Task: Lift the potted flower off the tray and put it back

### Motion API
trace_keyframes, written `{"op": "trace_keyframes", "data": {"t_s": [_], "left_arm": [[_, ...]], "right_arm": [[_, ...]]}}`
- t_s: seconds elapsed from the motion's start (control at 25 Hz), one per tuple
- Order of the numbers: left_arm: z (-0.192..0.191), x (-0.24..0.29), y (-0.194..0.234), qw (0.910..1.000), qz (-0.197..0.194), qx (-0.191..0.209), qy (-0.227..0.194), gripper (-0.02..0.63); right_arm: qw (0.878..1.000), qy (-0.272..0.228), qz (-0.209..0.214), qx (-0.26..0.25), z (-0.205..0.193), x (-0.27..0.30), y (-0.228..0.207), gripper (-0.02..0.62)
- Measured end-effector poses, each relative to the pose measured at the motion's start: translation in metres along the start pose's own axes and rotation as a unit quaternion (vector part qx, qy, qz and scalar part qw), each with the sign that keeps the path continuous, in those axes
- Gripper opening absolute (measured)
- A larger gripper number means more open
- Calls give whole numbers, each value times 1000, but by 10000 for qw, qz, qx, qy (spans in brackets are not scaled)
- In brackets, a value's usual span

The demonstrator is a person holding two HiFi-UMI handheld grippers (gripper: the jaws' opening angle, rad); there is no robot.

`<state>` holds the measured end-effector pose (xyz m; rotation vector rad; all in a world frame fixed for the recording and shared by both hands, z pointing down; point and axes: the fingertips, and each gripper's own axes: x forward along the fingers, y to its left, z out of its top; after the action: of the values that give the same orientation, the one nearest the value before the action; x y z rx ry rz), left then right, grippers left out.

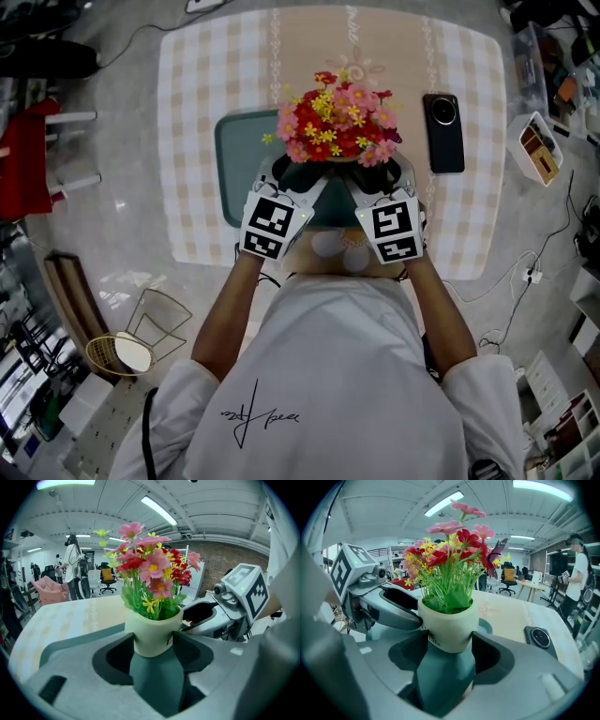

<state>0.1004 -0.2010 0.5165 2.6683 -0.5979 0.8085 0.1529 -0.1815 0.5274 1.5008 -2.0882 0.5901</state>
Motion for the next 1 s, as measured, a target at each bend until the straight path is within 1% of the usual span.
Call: {"op": "trace_keyframes", "data": {"t_s": [0.2, 0.4, 0.76, 1.0], "left_arm": [[1, 0, -1, 10000, 55, -25, -71, 261], [-1, -3, -1, 9998, 176, 79, -81, 242], [-11, -15, -3, 9994, 228, -258, -60, 224], [-12, -26, -10, 9998, 122, -139, -49, 207]], "right_arm": [[10000, -41, 42, -15, 0, -1, -1, 295], [10000, -47, 51, -30, 0, -3, -1, 281], [9999, -54, -84, -57, 0, -13, 1, 218], [9998, -122, -37, -129, 2, -23, 11, 196]]}}
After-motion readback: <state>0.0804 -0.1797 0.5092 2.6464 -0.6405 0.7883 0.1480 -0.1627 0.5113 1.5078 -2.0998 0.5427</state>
